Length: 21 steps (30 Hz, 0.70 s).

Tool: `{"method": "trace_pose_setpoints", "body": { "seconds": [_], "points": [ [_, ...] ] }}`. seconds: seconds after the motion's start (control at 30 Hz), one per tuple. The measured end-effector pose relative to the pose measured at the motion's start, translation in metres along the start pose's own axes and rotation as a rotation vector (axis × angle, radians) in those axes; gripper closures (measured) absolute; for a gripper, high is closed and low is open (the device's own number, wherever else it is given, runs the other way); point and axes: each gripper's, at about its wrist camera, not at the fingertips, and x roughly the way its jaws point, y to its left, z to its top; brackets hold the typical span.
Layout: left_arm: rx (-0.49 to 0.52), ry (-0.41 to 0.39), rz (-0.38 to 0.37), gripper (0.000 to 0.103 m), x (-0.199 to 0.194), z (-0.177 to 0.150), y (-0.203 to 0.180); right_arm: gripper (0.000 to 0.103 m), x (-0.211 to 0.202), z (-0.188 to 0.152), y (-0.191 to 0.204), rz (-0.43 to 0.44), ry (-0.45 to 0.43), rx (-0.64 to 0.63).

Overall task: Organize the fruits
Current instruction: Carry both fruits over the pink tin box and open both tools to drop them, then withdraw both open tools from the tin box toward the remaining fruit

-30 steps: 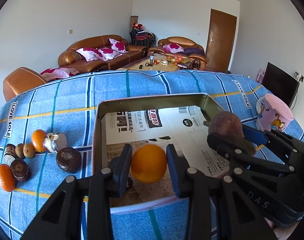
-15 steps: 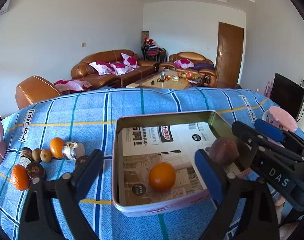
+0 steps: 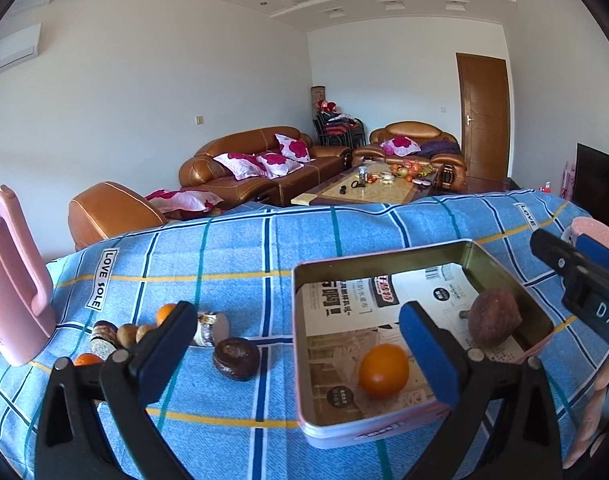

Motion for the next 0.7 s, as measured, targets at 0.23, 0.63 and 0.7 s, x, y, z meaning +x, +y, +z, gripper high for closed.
{"method": "trace_pose_setpoints", "body": {
  "seconds": [0.23,0.63,0.7],
  "points": [
    [-0.033,0.017,0.008,0.0,-0.001,-0.005,0.025,0.024,-0.005,-0.001,0.003,-0.037,-0.023,-0.013],
    [-0.091,0.038,0.036,0.0,-0.002,-0.014,0.071,0.024,-0.01,-0.007,0.02,-0.058,-0.008,-0.039],
    [-0.09,0.04,0.04,0.0,-0.002,-0.015,0.076,0.024,-0.011,-0.008,0.026,-0.056,-0.005,-0.042]
  ]
}}
